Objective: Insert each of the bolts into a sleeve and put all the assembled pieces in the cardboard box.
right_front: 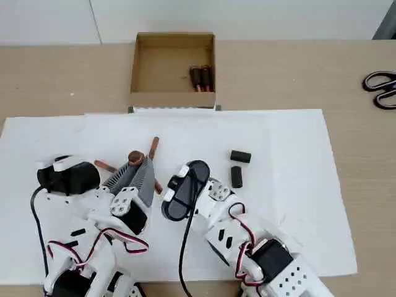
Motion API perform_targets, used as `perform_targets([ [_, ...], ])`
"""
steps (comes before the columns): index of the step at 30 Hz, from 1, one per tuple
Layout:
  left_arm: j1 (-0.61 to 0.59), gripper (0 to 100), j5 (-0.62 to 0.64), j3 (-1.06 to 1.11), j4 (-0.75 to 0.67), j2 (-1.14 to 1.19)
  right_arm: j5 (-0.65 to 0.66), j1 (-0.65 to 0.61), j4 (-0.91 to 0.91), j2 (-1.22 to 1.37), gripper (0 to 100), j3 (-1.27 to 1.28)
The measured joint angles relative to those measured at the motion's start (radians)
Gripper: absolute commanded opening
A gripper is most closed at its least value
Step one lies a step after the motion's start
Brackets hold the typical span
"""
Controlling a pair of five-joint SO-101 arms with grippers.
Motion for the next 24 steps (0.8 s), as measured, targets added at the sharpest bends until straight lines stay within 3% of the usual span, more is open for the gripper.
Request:
perform_targets([
  [10, 0.0, 1, 0.078, 0.0, -0.11, 0.0, -0.064, -0.002, -0.051, 0.0, 0.2, 0.014],
  [24, 0.0, 1, 0.087, 0.0, -0.123, 0.0, -0.072, -0.04, -0.069, 0.0, 0.2, 0.014],
])
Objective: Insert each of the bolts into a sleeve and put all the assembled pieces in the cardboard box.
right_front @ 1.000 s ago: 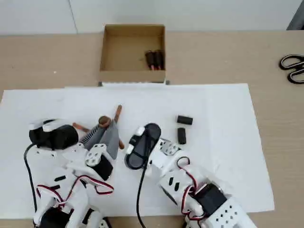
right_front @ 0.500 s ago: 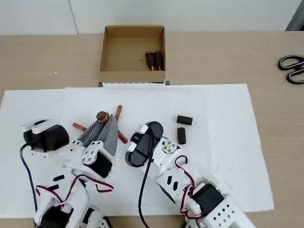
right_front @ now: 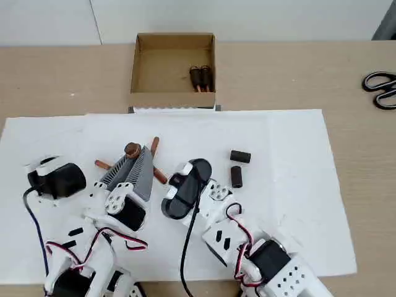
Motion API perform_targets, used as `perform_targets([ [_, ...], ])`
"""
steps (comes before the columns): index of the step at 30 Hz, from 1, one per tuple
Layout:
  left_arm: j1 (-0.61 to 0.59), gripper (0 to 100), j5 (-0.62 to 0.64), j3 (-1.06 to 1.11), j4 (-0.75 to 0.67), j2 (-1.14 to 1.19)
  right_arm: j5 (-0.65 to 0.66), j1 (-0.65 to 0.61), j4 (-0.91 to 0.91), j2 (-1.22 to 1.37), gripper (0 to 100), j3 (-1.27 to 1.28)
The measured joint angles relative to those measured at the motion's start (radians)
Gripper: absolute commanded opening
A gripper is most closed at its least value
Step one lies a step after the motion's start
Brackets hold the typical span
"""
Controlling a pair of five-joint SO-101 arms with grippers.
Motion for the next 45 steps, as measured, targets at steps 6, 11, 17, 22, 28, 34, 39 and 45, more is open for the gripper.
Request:
perform_targets([
  [6, 0.0, 1, 0.0, 0.032, -0.023, 0.0, 0.0, -0.038, -0.025, 0.0, 0.2, 0.0],
  [11, 0.0, 1, 0.0, 0.068, -0.061, -0.002, 0.0, -0.038, -0.046, 0.0, 0.2, 0.0],
  [17, 0.0, 1, 0.0, 0.072, -0.061, -0.002, 0.0, -0.038, -0.046, 0.0, 0.2, 0.0],
  [22, 0.0, 1, 0.0, 0.091, -0.061, -0.002, 0.0, -0.037, -0.046, 0.0, 0.2, -0.002],
  [28, 0.005, 1, 0.0, 0.123, -0.063, -0.002, 0.0, -0.035, -0.046, 0.002, 0.2, -0.011],
  [34, 0.021, 1, -0.029, 0.152, -0.064, -0.005, -0.002, -0.038, -0.044, 0.005, 0.2, -0.011],
  [39, 0.097, 1, -0.101, 0.152, 0.038, -0.009, -0.003, -0.034, -0.044, 0.005, 0.2, -0.009],
  [45, 0.117, 1, -0.201, 0.147, 0.13, -0.009, -0.003, -0.04, -0.046, 0.005, 0.2, -0.011],
])
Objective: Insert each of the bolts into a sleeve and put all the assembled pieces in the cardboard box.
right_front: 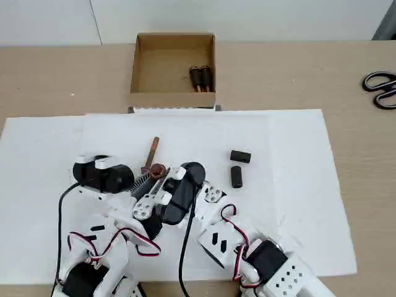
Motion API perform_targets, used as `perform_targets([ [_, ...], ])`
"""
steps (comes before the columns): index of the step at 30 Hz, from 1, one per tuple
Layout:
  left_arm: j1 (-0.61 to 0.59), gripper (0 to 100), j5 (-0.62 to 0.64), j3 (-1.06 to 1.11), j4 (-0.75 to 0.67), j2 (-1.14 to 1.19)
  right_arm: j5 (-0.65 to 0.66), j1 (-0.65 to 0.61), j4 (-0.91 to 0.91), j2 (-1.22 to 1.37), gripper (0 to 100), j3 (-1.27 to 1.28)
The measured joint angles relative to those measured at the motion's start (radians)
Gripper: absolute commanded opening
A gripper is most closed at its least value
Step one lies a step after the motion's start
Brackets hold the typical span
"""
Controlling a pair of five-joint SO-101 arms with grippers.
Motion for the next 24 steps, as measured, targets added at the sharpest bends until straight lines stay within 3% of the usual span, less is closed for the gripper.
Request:
perform_targets([
  [6, 0.003, 1, -0.04, -0.021, 0.101, -0.003, 0.0, -0.009, -0.037, 0.005, 0.2, 0.006],
  [12, 0.005, 2, -0.1, -0.023, 0.115, -0.003, 0.0, -0.009, -0.037, 0.005, 0.2, 0.008],
  [18, -0.008, 19, -0.114, -0.025, 0.106, -0.005, 0.003, -0.008, -0.037, 0.006, 0.2, 0.008],
  [24, -0.011, 20, -0.117, -0.057, 0.114, 0.002, 0.003, 0.034, -0.049, 0.0, 0.2, -0.002],
])
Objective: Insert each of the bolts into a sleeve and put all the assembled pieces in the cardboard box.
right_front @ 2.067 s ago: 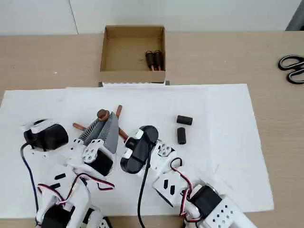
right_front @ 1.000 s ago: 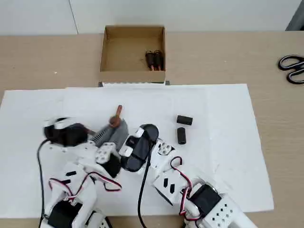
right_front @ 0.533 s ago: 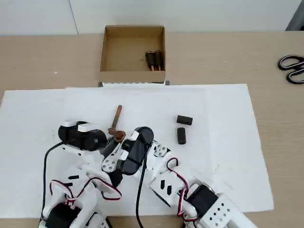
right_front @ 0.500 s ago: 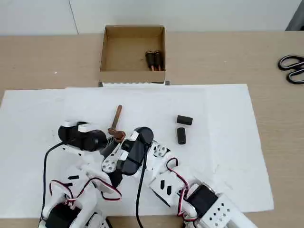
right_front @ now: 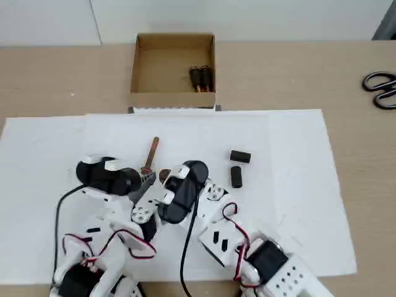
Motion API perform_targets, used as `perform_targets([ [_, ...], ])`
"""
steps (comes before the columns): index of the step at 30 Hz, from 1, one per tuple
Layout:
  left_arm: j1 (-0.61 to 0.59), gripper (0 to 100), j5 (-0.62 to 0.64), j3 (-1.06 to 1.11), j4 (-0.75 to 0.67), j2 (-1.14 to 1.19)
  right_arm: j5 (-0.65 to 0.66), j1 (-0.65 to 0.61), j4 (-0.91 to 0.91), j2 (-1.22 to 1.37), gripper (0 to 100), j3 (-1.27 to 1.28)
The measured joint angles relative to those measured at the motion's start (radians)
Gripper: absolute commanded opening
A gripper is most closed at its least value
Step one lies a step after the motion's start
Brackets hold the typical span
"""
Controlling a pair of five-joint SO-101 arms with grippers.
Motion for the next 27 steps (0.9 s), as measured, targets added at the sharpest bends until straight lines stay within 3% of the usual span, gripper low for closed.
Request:
perform_targets([
  [10, 0.003, 19, -0.002, -0.078, 0.008, 0.005, 0.0, 0.011, -0.014, -0.002, 0.2, -0.002],
  [15, 0.003, 1, -0.005, -0.153, 0.008, 0.005, 0.0, 0.011, -0.017, -0.002, 0.2, -0.002],
  [20, 0.003, 1, -0.005, -0.164, 0.008, 0.005, 0.0, 0.011, -0.017, -0.002, 0.2, 0.015],
  [23, -0.051, 1, -0.026, -0.157, 0.023, 0.005, 0.0, 0.029, -0.017, -0.002, 0.2, 0.015],
  [27, -0.206, 1, -0.187, -0.046, 0.026, 0.005, 0.0, 0.127, -0.02, 0.0, 0.2, 0.015],
])
